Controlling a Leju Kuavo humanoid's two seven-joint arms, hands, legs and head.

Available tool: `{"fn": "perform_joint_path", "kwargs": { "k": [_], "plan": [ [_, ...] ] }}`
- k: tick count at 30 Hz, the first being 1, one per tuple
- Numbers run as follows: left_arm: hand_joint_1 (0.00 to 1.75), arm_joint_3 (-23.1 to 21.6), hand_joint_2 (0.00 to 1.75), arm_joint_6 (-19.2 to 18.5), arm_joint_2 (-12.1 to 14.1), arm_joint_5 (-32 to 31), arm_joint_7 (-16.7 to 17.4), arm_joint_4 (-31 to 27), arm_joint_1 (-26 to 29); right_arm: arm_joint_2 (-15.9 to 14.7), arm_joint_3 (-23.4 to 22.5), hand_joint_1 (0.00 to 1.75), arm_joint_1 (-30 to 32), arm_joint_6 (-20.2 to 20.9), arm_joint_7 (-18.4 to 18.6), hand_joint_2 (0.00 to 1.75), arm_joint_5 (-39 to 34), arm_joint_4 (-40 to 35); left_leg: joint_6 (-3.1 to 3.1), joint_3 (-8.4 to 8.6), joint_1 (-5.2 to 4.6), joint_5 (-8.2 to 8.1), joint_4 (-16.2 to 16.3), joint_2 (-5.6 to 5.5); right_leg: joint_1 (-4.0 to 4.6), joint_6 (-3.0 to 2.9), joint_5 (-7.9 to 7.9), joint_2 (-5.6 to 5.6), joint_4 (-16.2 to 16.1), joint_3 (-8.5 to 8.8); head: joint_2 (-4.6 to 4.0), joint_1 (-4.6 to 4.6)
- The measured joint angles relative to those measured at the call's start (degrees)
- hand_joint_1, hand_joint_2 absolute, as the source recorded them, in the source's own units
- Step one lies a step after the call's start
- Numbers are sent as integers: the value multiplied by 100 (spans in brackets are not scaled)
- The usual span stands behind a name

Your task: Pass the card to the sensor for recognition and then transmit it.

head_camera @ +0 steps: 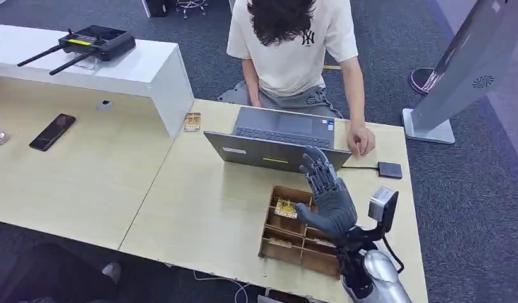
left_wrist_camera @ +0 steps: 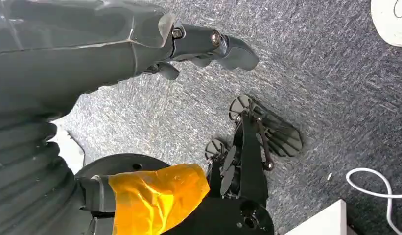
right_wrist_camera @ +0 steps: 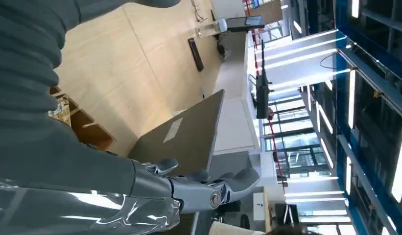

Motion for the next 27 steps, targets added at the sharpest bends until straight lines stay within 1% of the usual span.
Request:
{"fn": "perform_joint_path", "kwargs": {
  "k": [8, 11, 13, 22, 27],
  "plan": [
    [0, 0, 175, -2, 13, 0, 0, 0, 2, -72, 0, 0, 50, -35, 85, 175, 46, -89, 0, 0, 0, 0, 0, 0, 0, 0, 0, 0, 0, 0, 0, 0],
    [0, 7, 175, -7, 33, -4, 0, 0, 4, -243, 4, 0, 200, -151, 236, 175, 112, -245, 0, 0, 0, 0, 0, 0, 0, 0, 0, 0, -1, 0, 0, 0],
    [0, 7, 175, -7, 35, -18, 0, 0, 4, -282, 7, 0, 233, -181, 256, 175, 138, -280, 0, 0, 0, 0, 0, 0, 0, 0, 0, 0, -1, 0, 0, 0],
    [0, 7, 175, -11, 100, -120, 46, 0, 4, -347, 13, 0, 354, -223, 286, 175, 142, -417, 0, 0, 0, 0, 0, 0, 0, 0, 0, 0, 0, 0, 0, 0],
    [0, 7, 175, -11, 131, -241, 46, 0, 3, -352, 13, 0, 440, -323, 297, 175, 140, -550, 0, 0, 0, 0, 0, 0, 0, 0, 0, 0, -1, 0, 0, 0]
  ]
}}
